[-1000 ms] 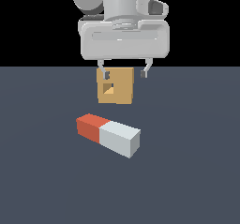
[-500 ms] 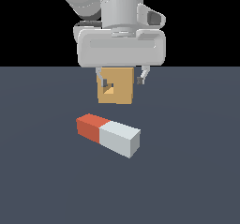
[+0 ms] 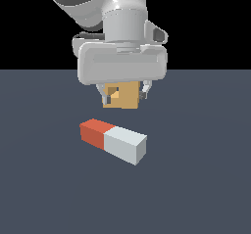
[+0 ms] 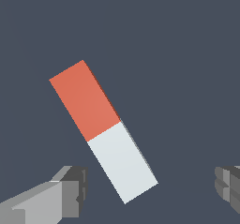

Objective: Insert the peg into the horizontal hole in a box.

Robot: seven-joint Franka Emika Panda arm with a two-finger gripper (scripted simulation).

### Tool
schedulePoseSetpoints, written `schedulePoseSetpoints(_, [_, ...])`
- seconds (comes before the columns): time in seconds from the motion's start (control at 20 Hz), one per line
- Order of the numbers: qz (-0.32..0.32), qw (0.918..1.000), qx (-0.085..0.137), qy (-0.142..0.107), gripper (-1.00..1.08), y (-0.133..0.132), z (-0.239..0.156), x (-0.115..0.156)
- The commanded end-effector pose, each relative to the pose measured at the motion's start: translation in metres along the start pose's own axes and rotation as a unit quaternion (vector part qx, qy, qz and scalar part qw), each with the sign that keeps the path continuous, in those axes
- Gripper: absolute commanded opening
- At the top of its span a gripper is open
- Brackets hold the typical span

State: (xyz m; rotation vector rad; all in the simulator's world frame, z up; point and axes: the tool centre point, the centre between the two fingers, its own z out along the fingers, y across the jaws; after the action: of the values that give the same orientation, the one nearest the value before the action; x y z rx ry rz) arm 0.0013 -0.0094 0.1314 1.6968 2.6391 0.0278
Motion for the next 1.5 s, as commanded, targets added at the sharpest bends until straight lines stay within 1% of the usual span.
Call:
schedulePoseSetpoints(0.0, [-0.033, 0.9995, 0.001, 0.000, 1.00, -0.003, 0.007, -0.003])
schedulePoseSetpoints(0.3, [-0.110, 0.9939, 0.003, 0.000, 1.00, -0.008, 0.023, -0.011])
schedulePoseSetpoints(0.55, [-0.173, 0.9849, 0.005, 0.000, 1.00, -0.011, 0.036, -0.018])
schedulePoseSetpoints(0.8, [-0.221, 0.9752, 0.007, 0.000, 1.00, -0.013, 0.046, -0.024])
schedulePoseSetpoints(1.15, [-0.261, 0.9653, 0.009, 0.000, 1.00, -0.014, 0.055, -0.029])
schedulePoseSetpoints(1.3, [-0.268, 0.9634, 0.009, -0.001, 1.00, -0.014, 0.056, -0.030])
schedulePoseSetpoints(1.45, [-0.267, 0.9637, 0.009, 0.000, 1.00, -0.014, 0.056, -0.030])
